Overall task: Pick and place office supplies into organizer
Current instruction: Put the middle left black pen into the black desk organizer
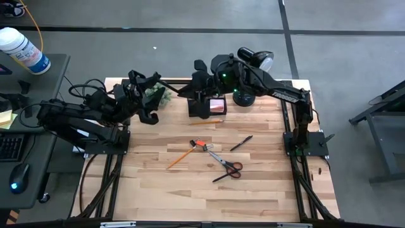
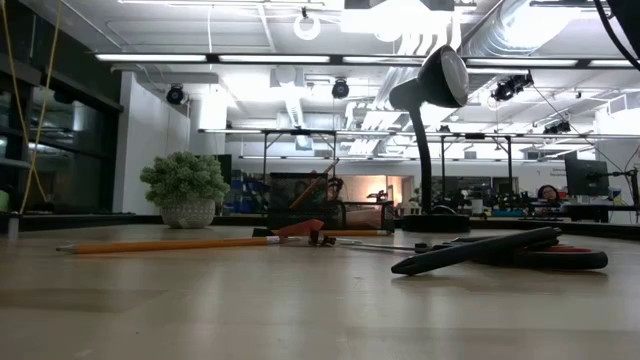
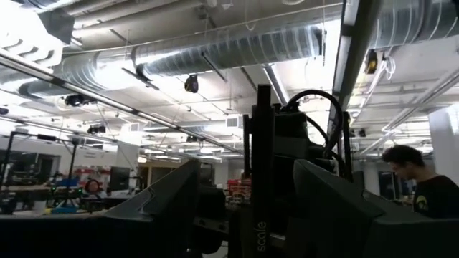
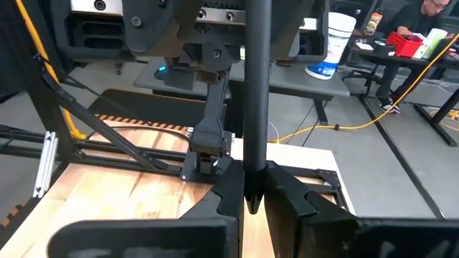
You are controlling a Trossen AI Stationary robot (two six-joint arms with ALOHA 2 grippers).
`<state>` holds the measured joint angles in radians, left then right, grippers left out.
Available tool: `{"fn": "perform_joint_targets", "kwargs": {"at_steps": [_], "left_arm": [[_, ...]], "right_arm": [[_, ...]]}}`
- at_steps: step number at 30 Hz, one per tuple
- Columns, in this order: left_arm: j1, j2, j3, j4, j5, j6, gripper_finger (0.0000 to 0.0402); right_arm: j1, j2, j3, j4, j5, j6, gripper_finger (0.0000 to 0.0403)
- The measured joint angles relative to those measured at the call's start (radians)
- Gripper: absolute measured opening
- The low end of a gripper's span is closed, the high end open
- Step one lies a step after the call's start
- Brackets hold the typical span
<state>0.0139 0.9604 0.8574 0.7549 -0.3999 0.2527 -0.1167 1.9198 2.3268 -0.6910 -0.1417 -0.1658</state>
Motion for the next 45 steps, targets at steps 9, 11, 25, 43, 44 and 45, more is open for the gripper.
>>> {"fn": "perform_joint_targets", "kwargs": {"at_steps": [9, 11, 25, 43, 44, 45], "left_arm": [[0.000, 0.000, 0.000, 0.000, 0.004, -0.019, 0.0221], [0.000, 0.000, 0.000, 0.000, 0.017, -0.024, 0.0216], [0.000, 0.037, 0.000, 0.012, 0.042, -0.047, 0.0198], [0.000, 0.036, 0.000, 0.008, 0.033, -0.014, 0.0055], [-0.001, 0.036, 0.000, 0.007, 0.034, -0.014, 0.0040], [-0.001, 0.036, 0.000, 0.006, 0.034, -0.013, 0.0028]], "right_arm": [[0.000, 0.000, 0.000, 0.000, 0.000, 0.001, 0.0026], [0.000, 0.000, 0.000, 0.000, -0.014, 0.005, 0.0026], [0.008, 0.018, -0.001, 0.000, -0.023, -0.004, 0.0026], [0.009, 0.018, -0.001, -0.023, -0.001, 0.004, 0.0026], [0.009, 0.018, -0.001, -0.023, 0.003, 0.005, 0.0026], [0.009, 0.018, -0.001, -0.023, 0.001, 0.004, 0.0026]]}}
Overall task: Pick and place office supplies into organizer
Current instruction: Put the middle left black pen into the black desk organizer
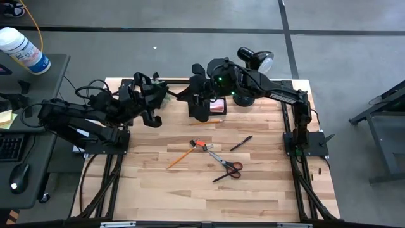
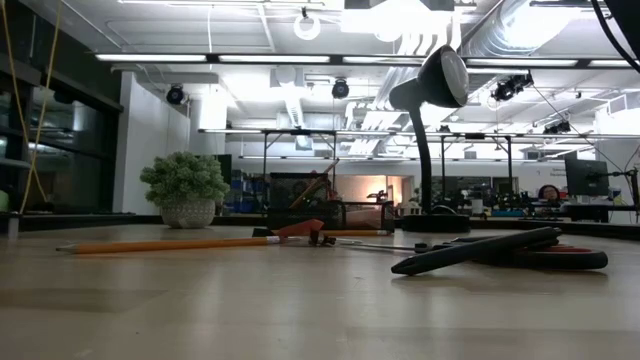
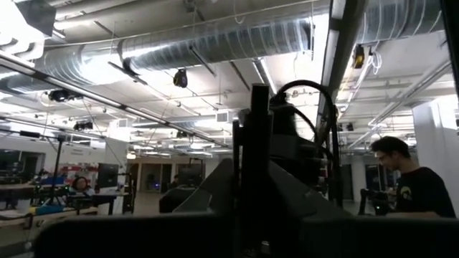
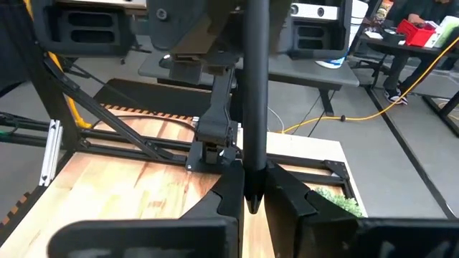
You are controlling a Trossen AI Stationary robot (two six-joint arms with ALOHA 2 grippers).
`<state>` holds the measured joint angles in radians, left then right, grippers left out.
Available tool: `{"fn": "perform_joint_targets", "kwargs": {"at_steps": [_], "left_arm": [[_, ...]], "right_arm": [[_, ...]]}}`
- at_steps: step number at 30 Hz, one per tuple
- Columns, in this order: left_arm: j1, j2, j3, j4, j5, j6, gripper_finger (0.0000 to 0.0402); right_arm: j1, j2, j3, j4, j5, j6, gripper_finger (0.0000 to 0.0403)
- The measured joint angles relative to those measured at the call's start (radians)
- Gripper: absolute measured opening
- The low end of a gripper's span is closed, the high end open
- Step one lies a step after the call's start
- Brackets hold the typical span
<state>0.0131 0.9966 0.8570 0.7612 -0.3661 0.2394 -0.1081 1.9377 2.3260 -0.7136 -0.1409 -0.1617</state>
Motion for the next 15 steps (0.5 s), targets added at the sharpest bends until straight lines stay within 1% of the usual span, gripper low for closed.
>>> {"fn": "perform_joint_targets", "kwargs": {"at_steps": [1, 3, 8, 12, 15], "left_arm": [[0.000, 0.000, 0.000, -0.001, 0.000, 0.004, 0.0019], [0.000, 0.000, 0.000, -0.001, 0.000, 0.011, 0.0018], [0.000, 0.000, 0.000, -0.005, -0.009, 0.022, 0.0038], [0.000, 0.000, 0.000, -0.006, -0.011, 0.034, 0.0020], [0.000, 0.000, 0.000, -0.007, -0.011, 0.046, 0.0018]], "right_arm": [[0.000, 0.000, 0.000, 0.000, -0.001, -0.001, 0.0026], [0.000, 0.000, 0.000, 0.000, 0.002, 0.000, 0.0026], [0.000, 0.000, 0.000, -0.008, 0.000, 0.001, 0.0026], [0.000, 0.000, 0.000, -0.010, 0.001, 0.001, 0.0026], [0.000, 0.000, 0.000, -0.011, 0.014, 0.002, 0.0033]]}}
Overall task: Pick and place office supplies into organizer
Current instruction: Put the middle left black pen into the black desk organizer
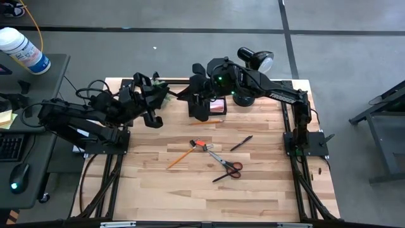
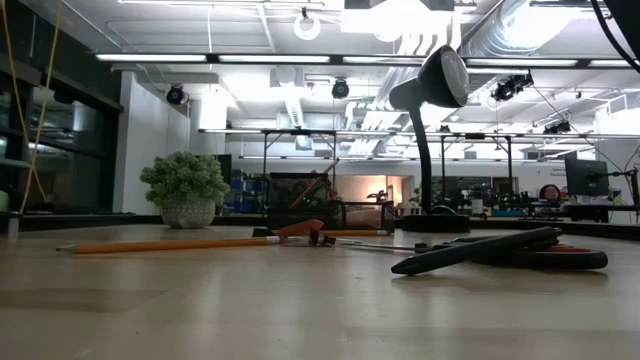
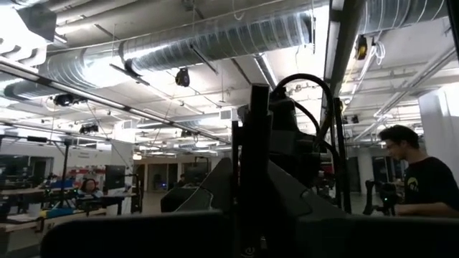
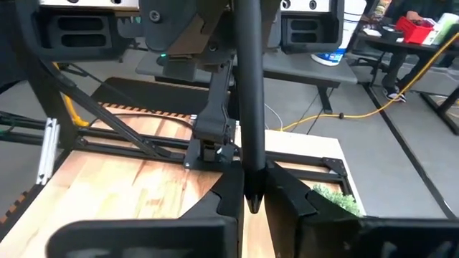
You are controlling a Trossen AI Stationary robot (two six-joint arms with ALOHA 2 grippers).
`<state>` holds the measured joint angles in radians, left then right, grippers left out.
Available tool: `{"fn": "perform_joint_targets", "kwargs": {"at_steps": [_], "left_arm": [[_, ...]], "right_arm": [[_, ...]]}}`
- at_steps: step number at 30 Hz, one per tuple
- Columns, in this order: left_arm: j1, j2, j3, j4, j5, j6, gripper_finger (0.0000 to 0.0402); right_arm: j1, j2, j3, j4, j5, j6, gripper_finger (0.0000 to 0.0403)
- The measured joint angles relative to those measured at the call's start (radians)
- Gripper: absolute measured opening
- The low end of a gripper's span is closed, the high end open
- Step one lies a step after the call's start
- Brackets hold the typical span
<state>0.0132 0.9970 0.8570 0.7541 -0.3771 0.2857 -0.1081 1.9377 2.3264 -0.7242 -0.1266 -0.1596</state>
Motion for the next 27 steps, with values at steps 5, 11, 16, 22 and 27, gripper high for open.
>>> {"fn": "perform_joint_targets", "kwargs": {"at_steps": [5, 11, 16, 22, 27], "left_arm": [[0.000, -0.001, 0.000, -0.009, 0.003, 0.014, 0.0021], [0.000, -0.001, 0.000, -0.044, 0.000, 0.042, 0.0018], [0.000, -0.001, 0.000, -0.064, 0.000, 0.052, 0.0018], [0.001, 0.003, 0.000, -0.126, -0.010, 0.077, 0.0019], [0.048, 0.028, 0.000, -0.169, -0.002, 0.058, 0.0019]], "right_arm": [[0.000, 0.000, 0.000, -0.011, 0.015, 0.028, 0.0068], [0.000, -0.002, 0.000, -0.083, 0.064, -0.055, 0.0093], [-0.001, -0.003, 0.001, -0.163, 0.094, -0.107, 0.0123], [-0.003, -0.004, 0.001, -0.346, 0.156, -0.130, 0.0164], [-0.003, -0.005, 0.001, -0.564, 0.151, -0.082, 0.0175]]}}
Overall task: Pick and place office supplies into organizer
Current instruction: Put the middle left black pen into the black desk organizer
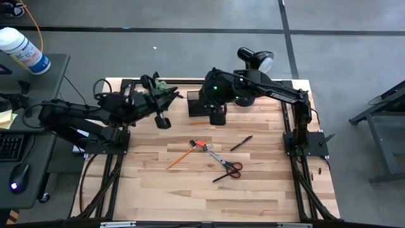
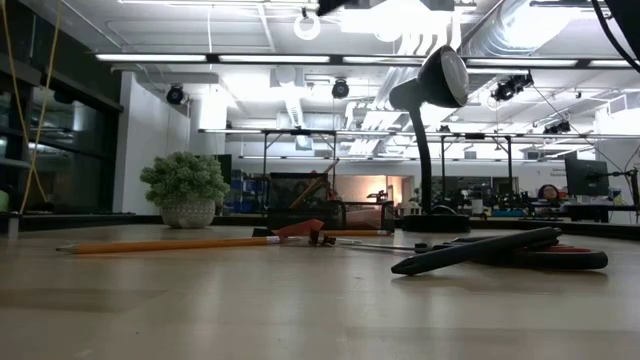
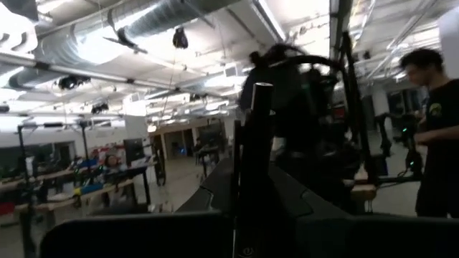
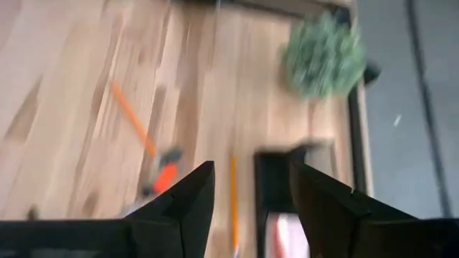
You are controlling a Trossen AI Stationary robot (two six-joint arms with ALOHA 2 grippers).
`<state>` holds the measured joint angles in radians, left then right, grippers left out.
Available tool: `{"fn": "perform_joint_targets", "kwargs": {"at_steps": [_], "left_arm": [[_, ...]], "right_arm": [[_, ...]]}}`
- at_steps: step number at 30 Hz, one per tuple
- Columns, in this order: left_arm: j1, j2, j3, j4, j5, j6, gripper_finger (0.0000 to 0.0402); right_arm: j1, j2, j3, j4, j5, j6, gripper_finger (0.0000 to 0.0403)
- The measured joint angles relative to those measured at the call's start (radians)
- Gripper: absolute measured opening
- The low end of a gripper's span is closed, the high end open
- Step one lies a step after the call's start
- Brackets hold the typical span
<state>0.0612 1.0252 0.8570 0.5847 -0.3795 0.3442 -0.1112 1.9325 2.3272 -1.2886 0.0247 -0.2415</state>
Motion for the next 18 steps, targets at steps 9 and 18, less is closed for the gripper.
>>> {"fn": "perform_joint_targets", "kwargs": {"at_steps": [9, 18], "left_arm": [[0.145, 0.091, 0.000, -0.039, 0.117, -0.100, 0.0018], [0.282, 0.198, 0.000, -0.044, 0.254, -0.194, 0.0019]], "right_arm": [[0.000, -0.085, 0.000, -0.119, 0.006, 0.070, 0.0130], [0.005, -0.302, -0.361, -0.012, 0.063, 0.183, 0.0050]]}}
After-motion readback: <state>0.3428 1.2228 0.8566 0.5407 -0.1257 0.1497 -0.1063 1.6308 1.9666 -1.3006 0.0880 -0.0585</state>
